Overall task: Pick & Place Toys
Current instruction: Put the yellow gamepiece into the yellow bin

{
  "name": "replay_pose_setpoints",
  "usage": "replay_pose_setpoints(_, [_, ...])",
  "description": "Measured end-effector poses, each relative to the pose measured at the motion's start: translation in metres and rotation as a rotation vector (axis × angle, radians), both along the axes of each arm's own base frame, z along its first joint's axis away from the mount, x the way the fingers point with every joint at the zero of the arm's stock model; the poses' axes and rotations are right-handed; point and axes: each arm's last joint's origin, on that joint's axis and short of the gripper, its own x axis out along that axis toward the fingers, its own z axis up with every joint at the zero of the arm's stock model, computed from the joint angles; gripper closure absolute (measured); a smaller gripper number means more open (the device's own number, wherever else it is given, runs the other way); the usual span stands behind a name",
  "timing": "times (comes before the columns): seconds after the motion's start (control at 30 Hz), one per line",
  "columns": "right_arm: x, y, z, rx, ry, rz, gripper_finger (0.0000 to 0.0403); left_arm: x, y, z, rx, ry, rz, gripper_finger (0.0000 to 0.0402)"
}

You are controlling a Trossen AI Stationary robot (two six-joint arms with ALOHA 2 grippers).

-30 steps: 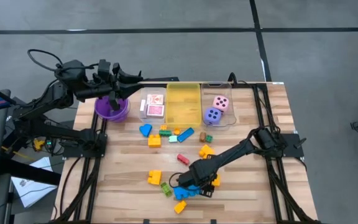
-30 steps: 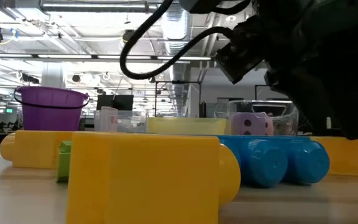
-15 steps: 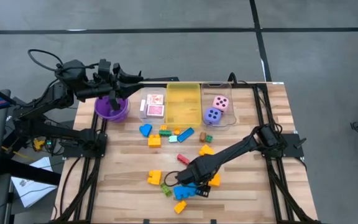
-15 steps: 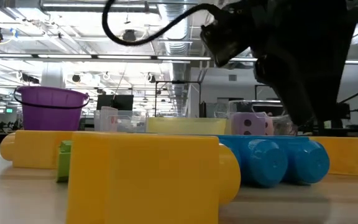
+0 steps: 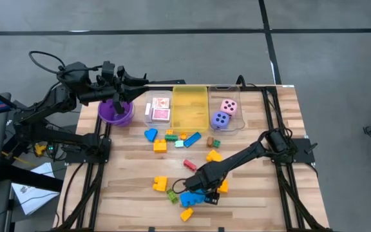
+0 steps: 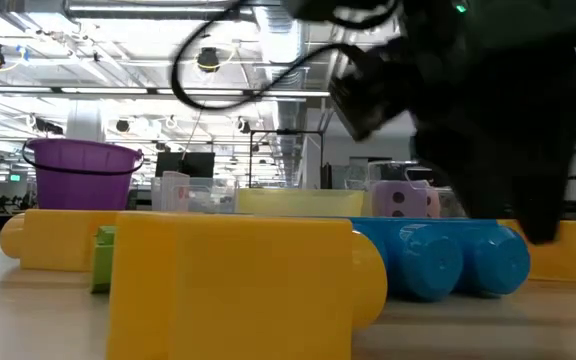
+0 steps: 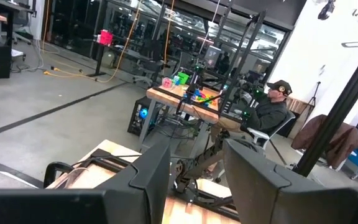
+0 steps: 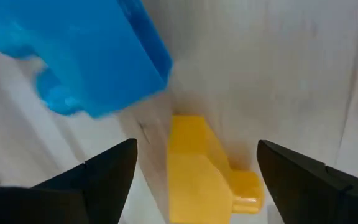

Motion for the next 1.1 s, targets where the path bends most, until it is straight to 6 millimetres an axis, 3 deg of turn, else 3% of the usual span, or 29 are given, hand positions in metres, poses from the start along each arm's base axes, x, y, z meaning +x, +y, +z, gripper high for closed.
replay_pose_setpoints(0.3, [-0.004, 0.001, -0.013, 0.019, 0.001, -0.004, 0.0079, 0.0, 0.0, 0.0, 0.0, 0.0, 0.0, 0.0257])
replay_pose_setpoints(0.6, [-0.007, 0.001, -0.013, 0.006, 0.019, 0.007, 0.0095, 0.0, 0.0, 0.0, 0.0, 0.0, 0.0, 0.0257])
replay_pose_setpoints(0.87, [-0.008, -0.003, -0.013, -0.005, 0.04, -0.001, 0.0159, 0.0, 0.0, 0.0, 0.0, 0.0, 0.0, 0.0257])
replay_pose_setpoints(1.1, [-0.008, -0.003, -0.012, -0.008, 0.048, -0.005, 0.0252, 0.0, 0.0, 0.0, 0.0, 0.0, 0.0, 0.0257])
